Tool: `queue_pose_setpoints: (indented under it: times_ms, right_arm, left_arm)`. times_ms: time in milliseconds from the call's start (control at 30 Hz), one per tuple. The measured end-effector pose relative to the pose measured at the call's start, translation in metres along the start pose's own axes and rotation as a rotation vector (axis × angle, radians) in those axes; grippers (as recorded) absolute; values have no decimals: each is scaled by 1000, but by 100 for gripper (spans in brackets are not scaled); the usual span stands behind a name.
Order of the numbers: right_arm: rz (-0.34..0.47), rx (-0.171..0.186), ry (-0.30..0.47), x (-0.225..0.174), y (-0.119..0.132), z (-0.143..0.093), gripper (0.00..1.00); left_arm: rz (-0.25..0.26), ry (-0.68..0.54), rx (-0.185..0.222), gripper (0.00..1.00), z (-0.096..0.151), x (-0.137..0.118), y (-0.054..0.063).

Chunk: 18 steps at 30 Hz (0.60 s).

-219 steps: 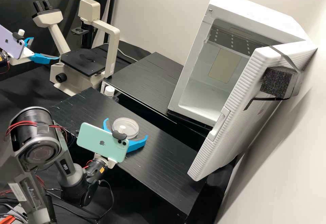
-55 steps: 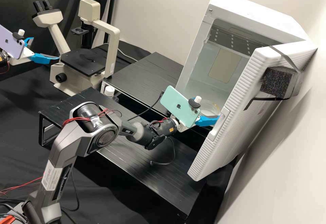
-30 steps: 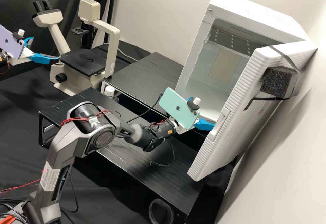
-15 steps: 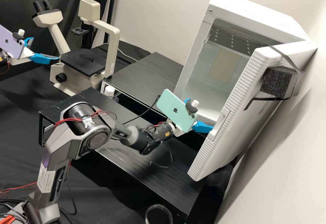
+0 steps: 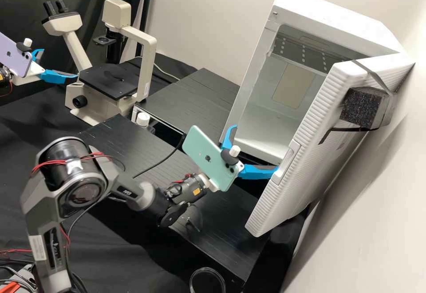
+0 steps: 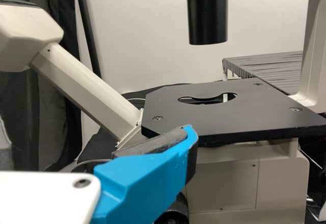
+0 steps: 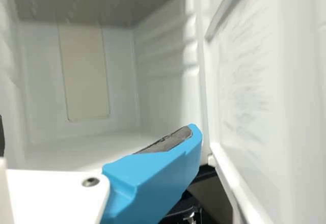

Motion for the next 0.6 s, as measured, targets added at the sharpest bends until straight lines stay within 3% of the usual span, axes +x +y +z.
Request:
queue_pose_setpoints:
  times_ms: [267,400,500,600]
  right_arm:
    - [-44,13,0,-65,-7,-12,100]
    - [-71,65,-10,-90,-12,-14,100]
    - [-77,131,-8,-107,-13,-16,100]
    - [-90,170,2,-116,-15,-18,100]
  left_arm:
    - [0,0,0,100,0,0,0]
    - [0,0,0,100,0,0,0]
    - [0,0,0,100,0,0,0]
    - [0,0,0,100,0,0,0]
